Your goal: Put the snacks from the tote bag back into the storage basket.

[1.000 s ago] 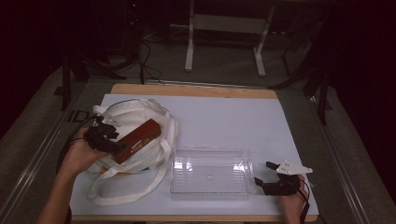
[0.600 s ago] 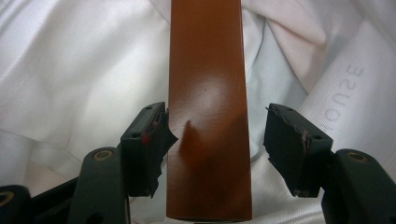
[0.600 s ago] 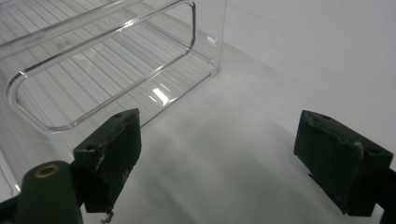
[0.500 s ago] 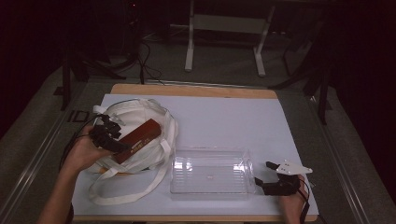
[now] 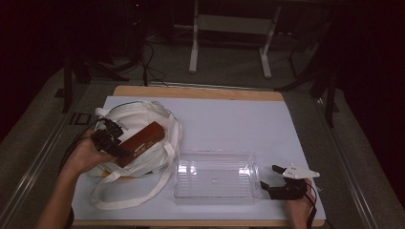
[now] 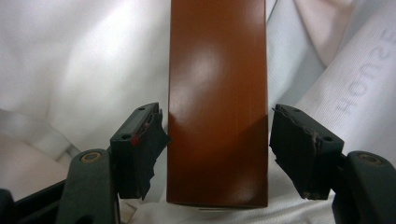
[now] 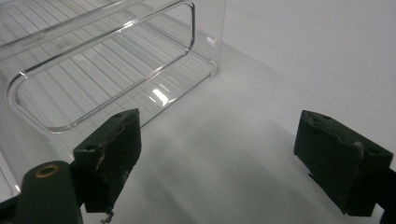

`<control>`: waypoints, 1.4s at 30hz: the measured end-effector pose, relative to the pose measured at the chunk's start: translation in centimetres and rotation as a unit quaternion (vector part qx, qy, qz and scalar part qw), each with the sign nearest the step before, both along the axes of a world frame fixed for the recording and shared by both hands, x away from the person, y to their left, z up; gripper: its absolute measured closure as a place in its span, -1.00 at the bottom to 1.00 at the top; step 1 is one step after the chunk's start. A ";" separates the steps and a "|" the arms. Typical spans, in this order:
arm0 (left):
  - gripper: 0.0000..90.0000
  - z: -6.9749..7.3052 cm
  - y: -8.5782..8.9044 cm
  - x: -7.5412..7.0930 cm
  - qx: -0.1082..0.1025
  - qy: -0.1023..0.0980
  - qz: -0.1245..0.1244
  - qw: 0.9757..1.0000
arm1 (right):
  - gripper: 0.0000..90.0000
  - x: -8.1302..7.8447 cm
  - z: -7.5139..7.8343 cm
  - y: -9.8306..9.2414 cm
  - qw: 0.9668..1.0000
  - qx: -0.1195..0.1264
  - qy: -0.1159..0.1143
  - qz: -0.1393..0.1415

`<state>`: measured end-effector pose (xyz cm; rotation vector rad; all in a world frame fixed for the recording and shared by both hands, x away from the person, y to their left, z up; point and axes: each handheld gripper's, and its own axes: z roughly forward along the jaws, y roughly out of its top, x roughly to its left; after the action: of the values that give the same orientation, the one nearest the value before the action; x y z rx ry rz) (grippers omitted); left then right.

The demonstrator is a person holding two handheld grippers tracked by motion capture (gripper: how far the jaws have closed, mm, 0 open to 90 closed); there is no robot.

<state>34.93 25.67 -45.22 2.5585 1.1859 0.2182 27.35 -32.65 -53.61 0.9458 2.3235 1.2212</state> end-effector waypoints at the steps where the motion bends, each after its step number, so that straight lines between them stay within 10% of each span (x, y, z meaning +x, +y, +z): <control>1: -0.24 -0.2 0.0 0.0 0.002 0.005 0.001 1.000 | -0.67 0.0 0.0 0.0 1.000 -0.001 0.000 0.000; 25: -0.15 -2.2 0.2 1.3 0.009 0.084 -0.011 0.996 | -0.67 0.0 0.0 0.0 1.000 -0.001 0.000 0.001; 42: -0.14 -3.6 -0.9 1.8 0.060 0.117 -0.018 0.991 | -0.67 0.0 0.0 0.0 1.000 -0.002 0.001 0.002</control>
<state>36.74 24.72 -48.79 2.7682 1.2385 -0.0205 27.39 -32.61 -53.61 0.9424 2.3290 1.2169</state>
